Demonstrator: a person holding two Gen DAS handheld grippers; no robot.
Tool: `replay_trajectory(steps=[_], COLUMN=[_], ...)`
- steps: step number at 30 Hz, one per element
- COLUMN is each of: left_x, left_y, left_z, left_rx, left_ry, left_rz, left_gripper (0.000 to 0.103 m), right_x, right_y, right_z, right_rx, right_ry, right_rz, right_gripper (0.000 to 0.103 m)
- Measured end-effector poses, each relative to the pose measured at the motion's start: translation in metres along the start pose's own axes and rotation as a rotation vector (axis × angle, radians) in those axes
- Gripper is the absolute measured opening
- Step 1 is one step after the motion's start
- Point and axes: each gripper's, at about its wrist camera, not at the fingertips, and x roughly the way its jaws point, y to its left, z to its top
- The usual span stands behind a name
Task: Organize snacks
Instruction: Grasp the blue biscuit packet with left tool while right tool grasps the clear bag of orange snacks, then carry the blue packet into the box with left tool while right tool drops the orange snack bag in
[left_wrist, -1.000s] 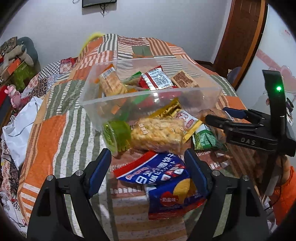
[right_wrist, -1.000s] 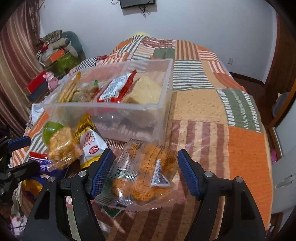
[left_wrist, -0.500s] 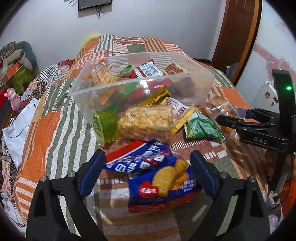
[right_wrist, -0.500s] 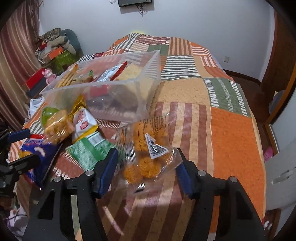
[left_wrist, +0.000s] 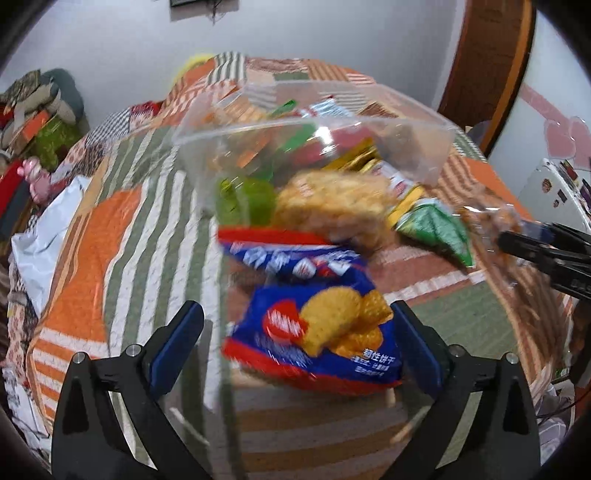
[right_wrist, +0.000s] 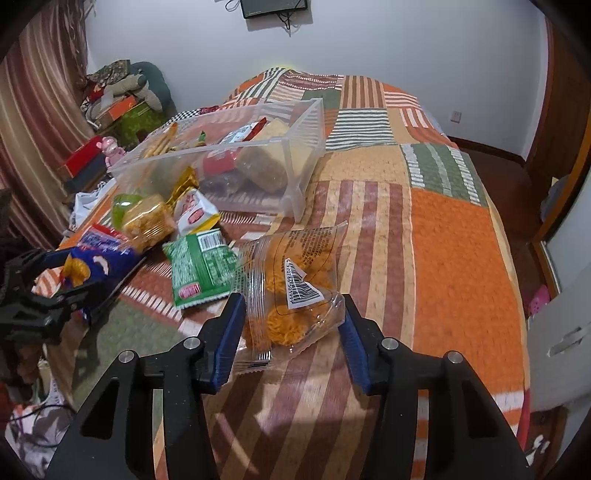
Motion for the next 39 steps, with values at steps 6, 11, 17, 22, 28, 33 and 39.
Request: replay_trajectory(steps=[6,11,17,22,28,33,39], left_x=[0.002,0.006,0.019,0.016,0.007,-0.004,-0.03], left_y=[0.009,0.0,-0.003,0.005,0.008,0.01,0.013], left_z=[-0.003,0.005,0.008,0.005,0.001,-0.003,0.001], left_rx=[-0.014,-0.006,0.007,-0.014,-0.001,-0.006,-0.013], left_ry=[0.016,0.023,0.025,0.003,-0.013,-0.029,-0.085], left_rz=[-0.01,-0.061,-0.038,-0.034,-0.037,-0.036,-0.026], left_gripper=[0.101,0.101,0.095,0.076,0.062,0.061,0.061], right_x=[-0.007,0.005,0.021,0.028,0.02,0.008,-0.011], right_y=[0.001,0.007,0.01,0.013,0.018,0.016,0.015], right_z=[0.003,0.011,0.008,0.005,0.002,0.006,0.012], right_rx=[0.013,-0.004,0.005,0.012,0.002,0.012,0.014], right_ry=[-0.032,-0.024,0.004,0.023,-0.011,-0.054,-0.113], right_rz=[-0.009,-0.016,-0.008,0.003,-0.024,-0.028,-0.035], right_gripper=[0.048,0.051,0.062,0.066,0.057,0.054,0.054])
